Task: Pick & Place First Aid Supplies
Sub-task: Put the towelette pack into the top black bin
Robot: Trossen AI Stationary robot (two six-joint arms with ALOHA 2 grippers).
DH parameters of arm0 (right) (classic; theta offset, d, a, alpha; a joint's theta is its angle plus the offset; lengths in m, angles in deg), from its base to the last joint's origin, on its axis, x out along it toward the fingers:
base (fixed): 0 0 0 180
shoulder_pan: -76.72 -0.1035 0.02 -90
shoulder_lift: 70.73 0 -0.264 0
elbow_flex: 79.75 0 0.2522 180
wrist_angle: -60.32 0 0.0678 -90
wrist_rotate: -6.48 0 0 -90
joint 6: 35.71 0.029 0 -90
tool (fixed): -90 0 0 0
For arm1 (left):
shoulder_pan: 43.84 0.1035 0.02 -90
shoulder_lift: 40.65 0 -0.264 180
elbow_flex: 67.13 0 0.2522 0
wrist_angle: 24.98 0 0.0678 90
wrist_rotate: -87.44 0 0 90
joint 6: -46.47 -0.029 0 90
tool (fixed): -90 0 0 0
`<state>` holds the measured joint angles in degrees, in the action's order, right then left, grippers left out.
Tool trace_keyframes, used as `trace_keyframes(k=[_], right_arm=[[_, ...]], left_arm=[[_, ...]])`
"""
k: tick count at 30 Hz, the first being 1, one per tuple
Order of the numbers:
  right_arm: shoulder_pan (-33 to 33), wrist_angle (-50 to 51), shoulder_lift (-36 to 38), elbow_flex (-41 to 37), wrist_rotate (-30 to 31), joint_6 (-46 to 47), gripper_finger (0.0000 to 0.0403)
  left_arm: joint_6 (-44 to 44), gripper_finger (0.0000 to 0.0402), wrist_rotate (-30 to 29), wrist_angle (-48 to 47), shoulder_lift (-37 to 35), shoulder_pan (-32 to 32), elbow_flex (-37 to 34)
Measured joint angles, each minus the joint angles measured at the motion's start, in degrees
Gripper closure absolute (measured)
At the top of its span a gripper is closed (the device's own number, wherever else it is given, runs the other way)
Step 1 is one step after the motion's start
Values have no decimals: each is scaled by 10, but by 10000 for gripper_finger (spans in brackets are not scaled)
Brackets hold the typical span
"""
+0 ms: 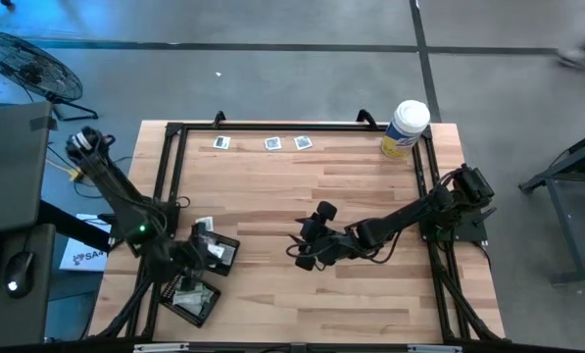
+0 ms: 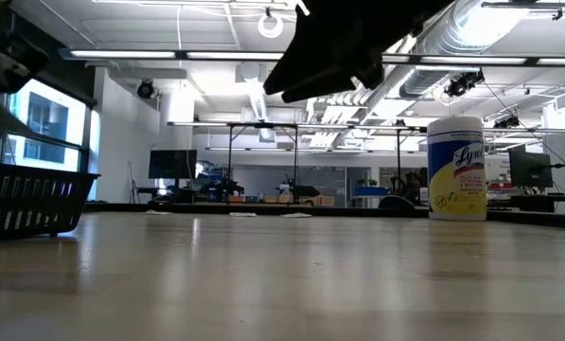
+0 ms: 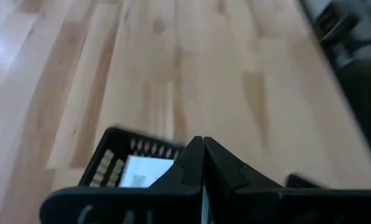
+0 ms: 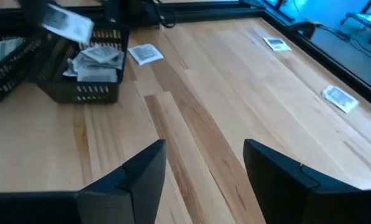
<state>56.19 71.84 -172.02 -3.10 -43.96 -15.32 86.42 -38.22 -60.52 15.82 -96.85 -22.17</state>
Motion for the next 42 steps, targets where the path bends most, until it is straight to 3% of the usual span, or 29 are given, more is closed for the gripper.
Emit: trace_keyframes(k=[6,12,16,21,26,32,37,42], right_arm=[[6,-6,0,0,-14,-15,194],[49,3,0,0,-1,-44,193],[110,4,0,0,-7,-49,180],[209,15,-20,0,-14,-49,166],[320,24,-70,4,-115,14,169],[405,71,-124,67,-169,37,175],[440,129,-186,164,-210,35,175],[462,243,-247,268,-203,-8,175]], left_arm=[[66,401,0,-32,66,-2,0],[68,401,-3,-17,130,-2,0],[70,388,10,-7,140,-2,0],[75,338,-9,-7,139,-2,0],[75,286,-54,-22,137,-2,12],[2,263,-107,-76,115,-2,95],[-86,261,-195,-81,99,-2,141],[-82,261,-158,-104,87,30,143]])
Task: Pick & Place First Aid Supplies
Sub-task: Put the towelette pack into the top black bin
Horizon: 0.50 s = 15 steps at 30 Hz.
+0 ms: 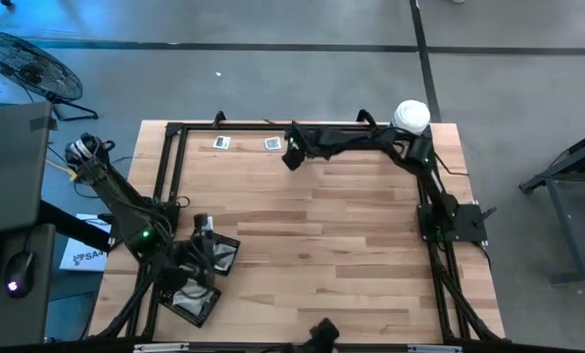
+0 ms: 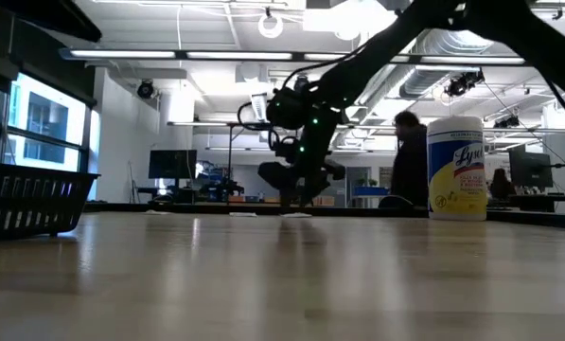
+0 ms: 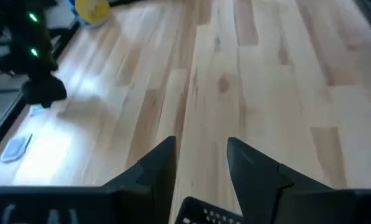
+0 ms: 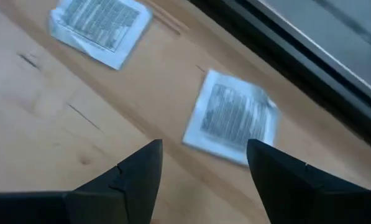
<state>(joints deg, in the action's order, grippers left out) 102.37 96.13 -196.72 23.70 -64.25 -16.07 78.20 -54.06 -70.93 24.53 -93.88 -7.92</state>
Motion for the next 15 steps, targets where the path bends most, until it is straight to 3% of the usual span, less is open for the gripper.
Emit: trace_keyframes(k=[2,7,11,15], right_arm=[[9,12,-8,28,-45,-19,175],[27,18,-11,54,-78,-107,175],[43,52,-11,60,-160,-225,175],[55,114,-12,51,-167,-287,176]], left_arm=[[-1,261,6,-9,-2,22,0],[-15,261,15,-19,-2,92,0],[-15,261,63,-24,-2,139,-1],[-15,261,89,-27,-2,166,-8]])
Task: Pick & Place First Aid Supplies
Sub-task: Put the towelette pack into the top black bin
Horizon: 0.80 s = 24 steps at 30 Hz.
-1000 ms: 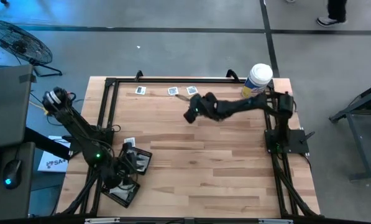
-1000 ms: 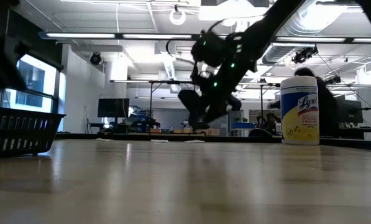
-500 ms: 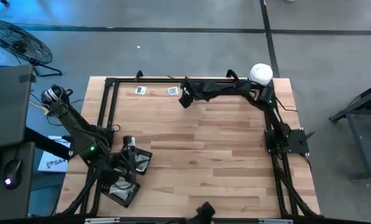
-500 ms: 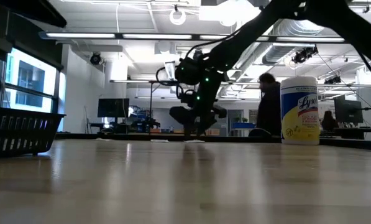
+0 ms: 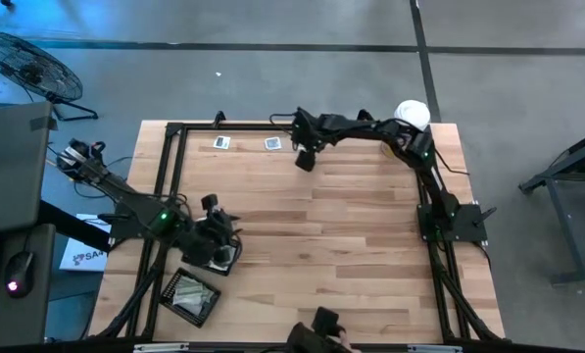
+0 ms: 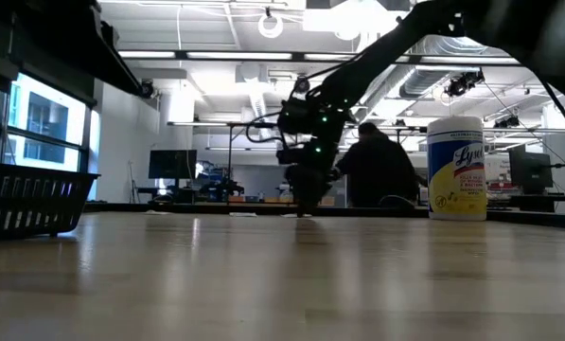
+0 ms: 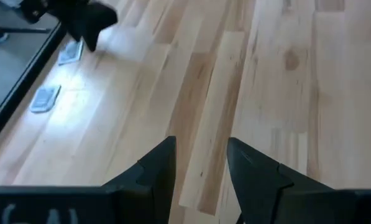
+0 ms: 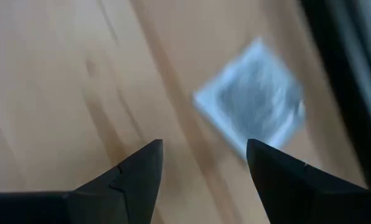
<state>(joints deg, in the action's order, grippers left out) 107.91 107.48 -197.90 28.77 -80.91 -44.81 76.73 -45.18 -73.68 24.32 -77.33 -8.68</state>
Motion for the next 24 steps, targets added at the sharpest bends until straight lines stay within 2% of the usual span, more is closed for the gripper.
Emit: trace_keyframes(k=[4,6,9,12,15,18,24], right_arm=[[5,57,0,1,5,-31,182],[2,68,0,1,28,-60,196],[-13,48,0,1,112,-98,232],[-19,-4,0,0,192,-98,284],[-10,-13,1,1,162,-130,342],[1,-14,-6,0,131,-215,391],[17,-42,-12,0,104,-340,379]], left_arm=[[0,261,5,-3,0,12,-5],[-1,261,-5,-4,0,13,-5],[-1,261,-20,-4,0,13,-5],[2,261,-19,-4,0,13,-5],[2,261,-9,2,0,13,-5],[2,261,-3,6,0,13,-5],[1,261,-3,6,0,13,-5]])
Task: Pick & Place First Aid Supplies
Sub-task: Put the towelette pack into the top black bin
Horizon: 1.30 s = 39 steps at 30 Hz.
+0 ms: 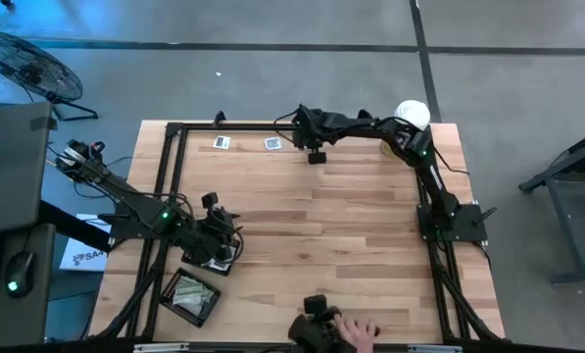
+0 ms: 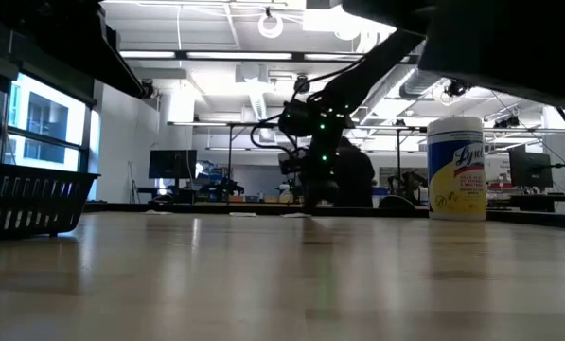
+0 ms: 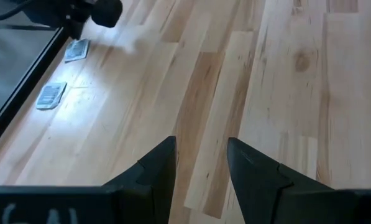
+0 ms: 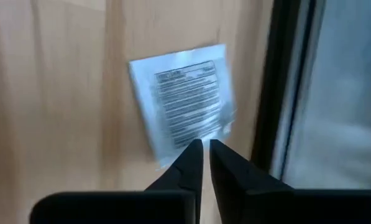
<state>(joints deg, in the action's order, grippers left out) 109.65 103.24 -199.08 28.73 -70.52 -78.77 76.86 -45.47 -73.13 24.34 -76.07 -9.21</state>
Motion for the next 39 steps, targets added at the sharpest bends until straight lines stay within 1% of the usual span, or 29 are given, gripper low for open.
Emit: trace_keyframes(k=[2,4,8,10,14,17,22,24,29,32,36,39], right_arm=[[4,-8,0,0,-11,-44,382],[9,-5,0,0,-40,-81,390],[13,14,0,0,-94,-95,401],[12,36,0,1,-100,-92,399],[3,121,3,4,-84,-91,401],[-13,213,8,3,-75,-78,401],[-55,341,7,3,-83,-37,402],[-74,378,5,1,-79,-23,402],[-107,411,16,-2,-35,51,392],[-115,411,33,-1,-24,89,377],[-108,412,39,-1,16,125,342],[-99,404,39,-1,26,149,313]], left_arm=[[0,261,0,-1,0,0,0],[-2,261,-1,-1,0,0,0],[-2,261,-1,-1,0,0,0],[-2,261,-1,-1,0,0,0],[-2,261,-1,-1,0,0,0],[-2,261,1,-1,0,0,0],[-2,261,2,0,0,0,0],[-1,261,2,0,0,0,0],[-1,261,2,1,0,0,0],[-1,261,2,3,0,0,0],[-1,261,3,3,0,0,0],[-1,261,6,3,0,0,0]])
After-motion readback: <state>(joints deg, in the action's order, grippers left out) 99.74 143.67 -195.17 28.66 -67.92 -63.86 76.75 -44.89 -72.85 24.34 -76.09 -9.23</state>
